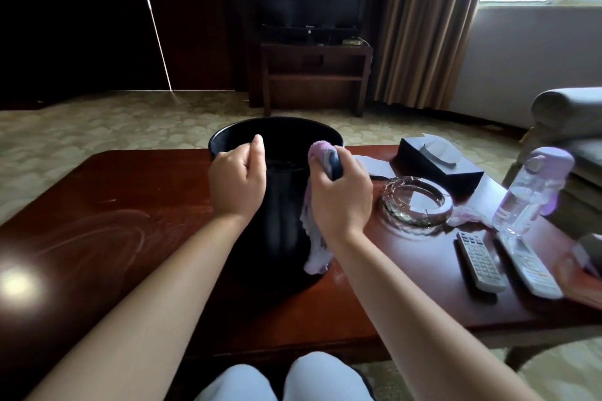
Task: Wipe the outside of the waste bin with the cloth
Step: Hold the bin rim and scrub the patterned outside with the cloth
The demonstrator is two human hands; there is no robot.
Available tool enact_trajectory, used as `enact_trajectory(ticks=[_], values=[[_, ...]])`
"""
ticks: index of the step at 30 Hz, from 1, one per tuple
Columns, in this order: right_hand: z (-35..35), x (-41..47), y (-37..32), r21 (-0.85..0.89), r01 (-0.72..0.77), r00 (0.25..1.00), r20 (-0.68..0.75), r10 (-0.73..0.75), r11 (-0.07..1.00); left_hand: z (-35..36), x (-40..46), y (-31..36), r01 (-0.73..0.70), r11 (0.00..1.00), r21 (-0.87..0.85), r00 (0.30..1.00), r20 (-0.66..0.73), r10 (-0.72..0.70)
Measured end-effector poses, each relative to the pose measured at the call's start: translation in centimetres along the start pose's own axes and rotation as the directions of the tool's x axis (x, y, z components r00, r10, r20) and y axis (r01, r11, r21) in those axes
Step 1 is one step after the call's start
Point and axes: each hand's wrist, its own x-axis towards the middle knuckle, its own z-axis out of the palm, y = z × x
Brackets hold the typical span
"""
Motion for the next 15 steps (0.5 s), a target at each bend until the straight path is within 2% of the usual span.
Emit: enact_trajectory(ticks=[6,9,10,13,15], values=[[0.8,-2.3,-0.8,-0.17,0.199,0.979,0.074,-0.189,0.965,-0.6,0.5,0.2,0.13,0.977,-0.168,0.991,-0.001,-0.132],[0.0,-1.2,-0.5,-0.182,0.062,0.997,0.052,-0.054,0.981,-0.8,0.7,0.0,0.14,0.97,-0.197,0.99,0.025,-0.138],[0.0,-1.2,-0.3,-0.186,0.052,0.998,0.049,-0.044,0.981,-0.8,0.7,0.0,0.15,0.968,-0.199,0.989,0.028,-0.147],[0.4,-2.2,-0.2,-0.22,0.252,0.967,0.091,-0.238,0.942,-0.4,0.6,0.5,0.156,0.976,-0.151,0.988,0.005,-0.157],[0.6,-2.3,0.2,-0.189,0.225,0.974,0.062,-0.217,0.956,-0.2,0.4,0.5,0.144,0.987,-0.071,0.989,0.03,-0.142]])
